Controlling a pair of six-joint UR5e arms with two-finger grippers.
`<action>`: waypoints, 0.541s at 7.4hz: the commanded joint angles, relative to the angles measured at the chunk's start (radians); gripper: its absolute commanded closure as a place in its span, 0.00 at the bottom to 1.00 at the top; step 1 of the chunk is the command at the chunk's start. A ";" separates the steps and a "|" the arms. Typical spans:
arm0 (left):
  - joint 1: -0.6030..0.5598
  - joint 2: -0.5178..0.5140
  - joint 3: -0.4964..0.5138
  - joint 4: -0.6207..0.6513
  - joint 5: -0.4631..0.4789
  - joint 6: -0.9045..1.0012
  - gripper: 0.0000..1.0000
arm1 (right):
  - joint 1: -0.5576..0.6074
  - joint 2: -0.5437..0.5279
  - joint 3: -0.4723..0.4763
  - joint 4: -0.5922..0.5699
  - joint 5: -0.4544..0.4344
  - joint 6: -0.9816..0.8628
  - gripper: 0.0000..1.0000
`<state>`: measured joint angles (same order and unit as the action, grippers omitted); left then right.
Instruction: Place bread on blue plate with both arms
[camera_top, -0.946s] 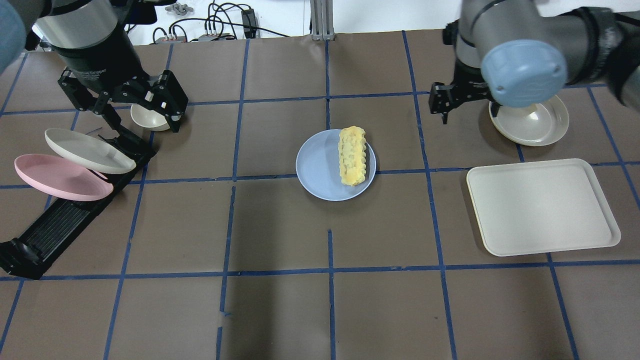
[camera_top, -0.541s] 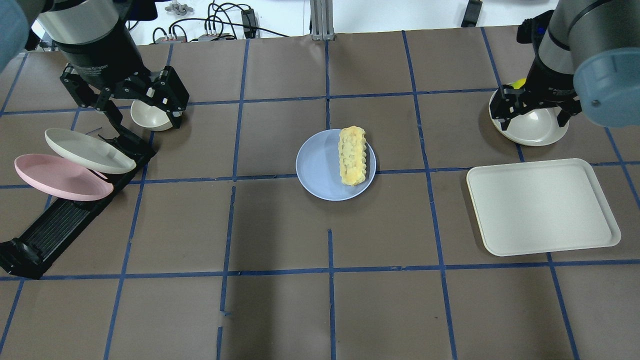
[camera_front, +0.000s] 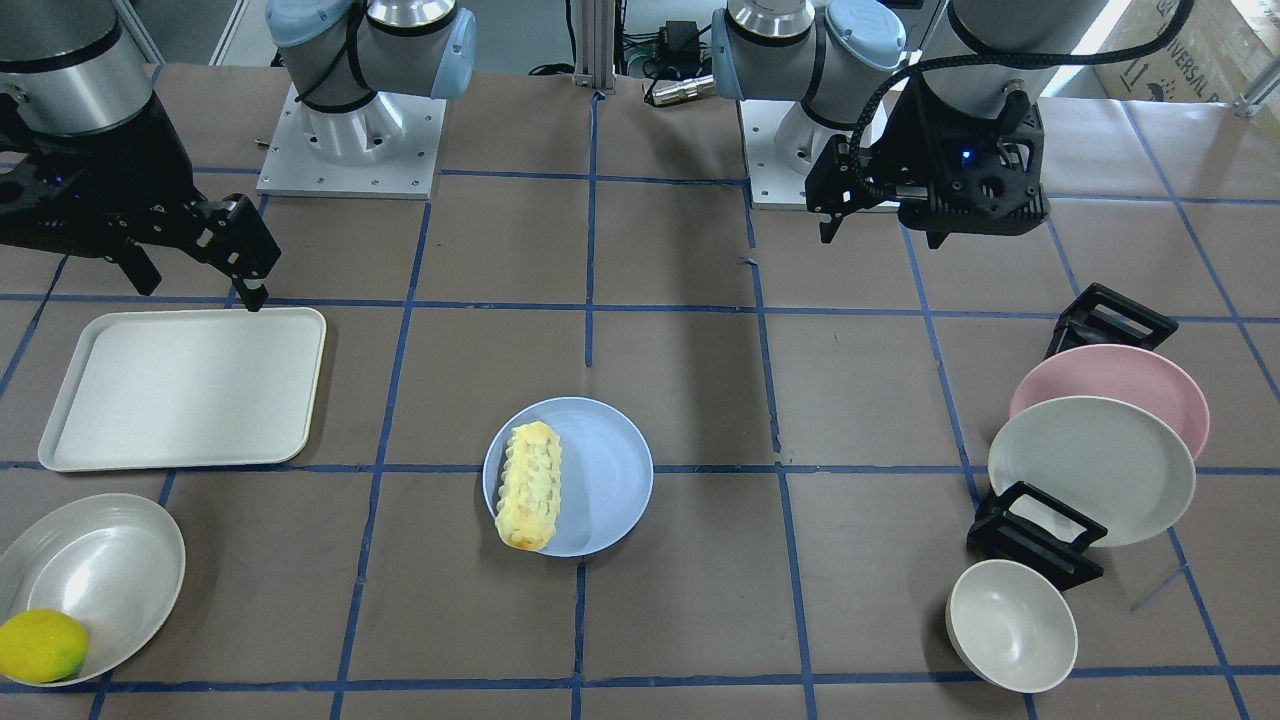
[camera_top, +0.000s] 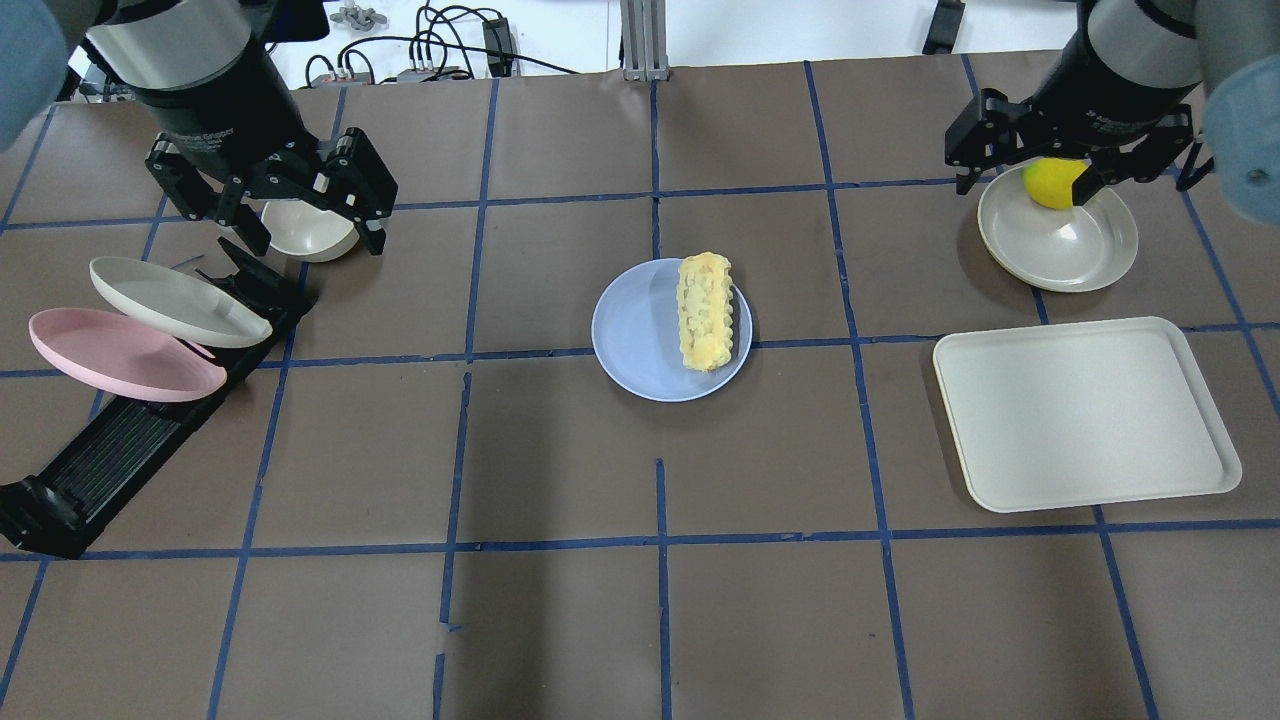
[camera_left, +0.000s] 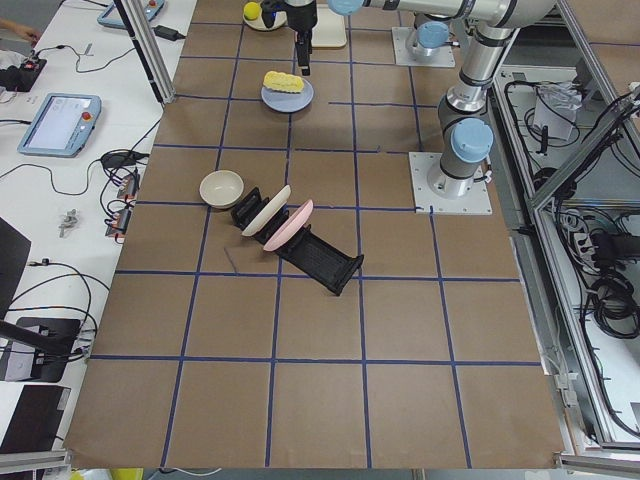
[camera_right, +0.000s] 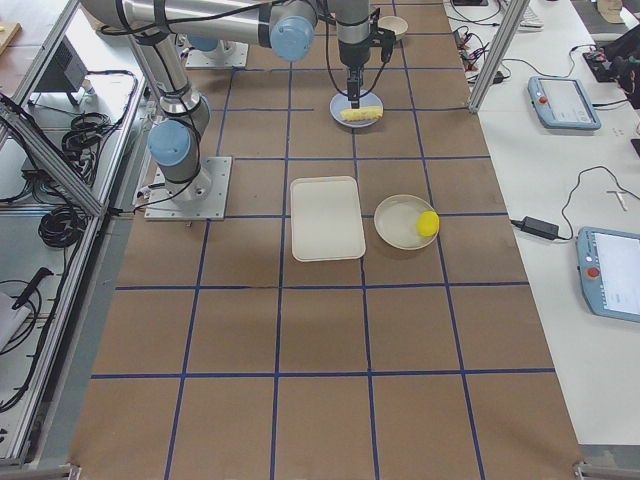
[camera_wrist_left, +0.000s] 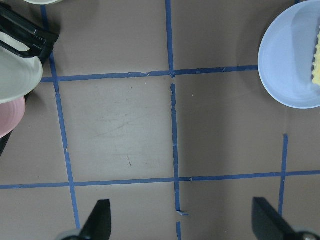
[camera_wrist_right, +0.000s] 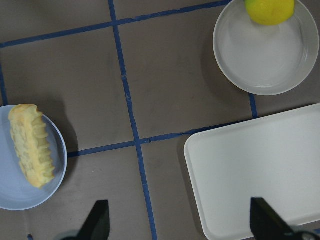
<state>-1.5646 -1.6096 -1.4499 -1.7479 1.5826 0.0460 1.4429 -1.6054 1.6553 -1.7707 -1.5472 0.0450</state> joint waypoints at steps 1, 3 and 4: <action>0.000 0.002 0.000 0.001 0.002 0.000 0.00 | -0.005 -0.008 -0.003 0.039 0.010 -0.002 0.00; 0.000 0.020 -0.035 0.068 0.000 -0.003 0.01 | -0.001 -0.031 0.006 0.036 0.010 0.000 0.00; 0.003 0.020 -0.046 0.082 -0.004 -0.005 0.01 | -0.001 -0.031 0.006 0.034 0.012 0.000 0.00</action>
<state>-1.5635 -1.5958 -1.4760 -1.6956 1.5823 0.0452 1.4412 -1.6324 1.6602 -1.7353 -1.5371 0.0450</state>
